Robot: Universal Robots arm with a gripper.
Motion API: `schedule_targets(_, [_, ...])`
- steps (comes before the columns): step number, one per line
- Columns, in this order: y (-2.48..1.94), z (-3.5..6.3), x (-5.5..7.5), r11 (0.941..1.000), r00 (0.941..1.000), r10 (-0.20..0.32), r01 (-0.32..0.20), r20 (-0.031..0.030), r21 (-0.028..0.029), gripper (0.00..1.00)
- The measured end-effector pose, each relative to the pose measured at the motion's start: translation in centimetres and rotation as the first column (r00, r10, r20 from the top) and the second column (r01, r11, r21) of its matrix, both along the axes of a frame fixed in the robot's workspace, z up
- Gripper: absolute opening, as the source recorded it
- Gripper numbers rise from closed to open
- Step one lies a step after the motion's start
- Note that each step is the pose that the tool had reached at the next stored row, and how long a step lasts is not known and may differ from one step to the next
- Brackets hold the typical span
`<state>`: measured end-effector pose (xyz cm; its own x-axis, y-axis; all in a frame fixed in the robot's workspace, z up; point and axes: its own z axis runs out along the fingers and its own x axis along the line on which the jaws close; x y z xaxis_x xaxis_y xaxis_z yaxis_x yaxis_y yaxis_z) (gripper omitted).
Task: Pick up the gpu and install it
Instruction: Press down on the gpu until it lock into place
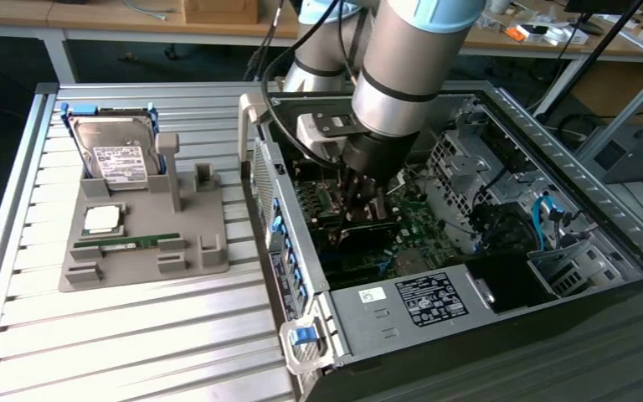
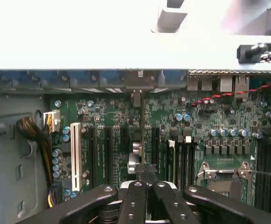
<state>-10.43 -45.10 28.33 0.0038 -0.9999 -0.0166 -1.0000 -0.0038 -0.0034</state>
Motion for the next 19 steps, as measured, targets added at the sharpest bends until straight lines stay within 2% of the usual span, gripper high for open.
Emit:
schedule_targets(4, [-0.01, -0.27, -0.8, 1.0000, 1.0000, 0.000, 0.000, -0.0002, -0.0008, 0.10])
schedule_targets(19, [-0.01, -0.85, -1.4, 1.0000, 1.0000, 0.000, 0.000, -0.0002, -0.0020, 0.10])
